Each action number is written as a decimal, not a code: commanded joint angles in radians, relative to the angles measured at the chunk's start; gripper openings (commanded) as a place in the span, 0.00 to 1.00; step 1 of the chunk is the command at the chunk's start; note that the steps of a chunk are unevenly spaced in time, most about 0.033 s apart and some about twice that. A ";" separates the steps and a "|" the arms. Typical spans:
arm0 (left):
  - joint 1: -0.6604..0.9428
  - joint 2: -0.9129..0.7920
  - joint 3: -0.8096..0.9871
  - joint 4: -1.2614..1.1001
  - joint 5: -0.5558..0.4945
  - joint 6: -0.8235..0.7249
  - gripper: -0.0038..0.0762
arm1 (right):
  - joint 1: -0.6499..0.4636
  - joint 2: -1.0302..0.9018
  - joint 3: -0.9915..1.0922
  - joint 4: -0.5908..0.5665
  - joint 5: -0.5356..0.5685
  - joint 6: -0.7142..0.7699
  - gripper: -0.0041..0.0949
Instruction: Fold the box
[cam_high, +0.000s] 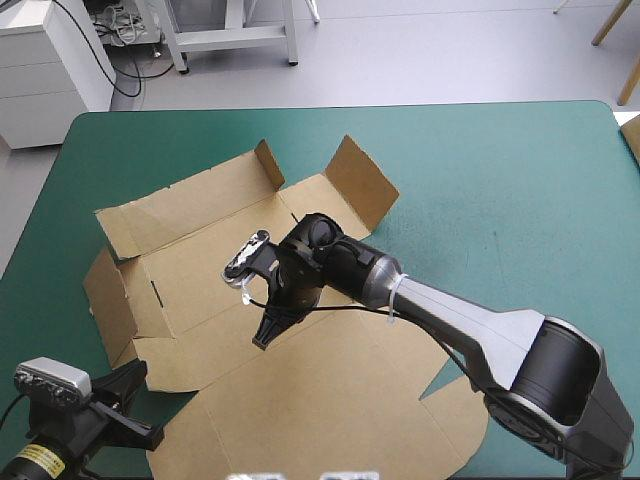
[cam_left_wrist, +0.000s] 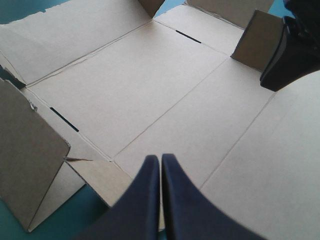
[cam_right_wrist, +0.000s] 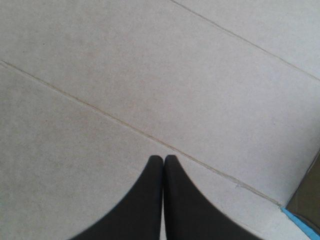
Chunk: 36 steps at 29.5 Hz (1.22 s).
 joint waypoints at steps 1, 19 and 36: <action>-0.008 0.013 -0.023 -0.013 -0.075 -0.007 0.04 | -0.001 -0.052 -0.042 -0.055 0.010 0.033 0.02; -0.008 0.013 -0.023 -0.013 -0.075 -0.009 0.04 | -0.184 -0.192 -0.125 -0.123 0.040 0.062 0.02; -0.008 0.013 -0.023 -0.013 -0.075 -0.007 0.04 | -0.235 -0.240 -0.122 -0.130 0.040 -0.033 0.37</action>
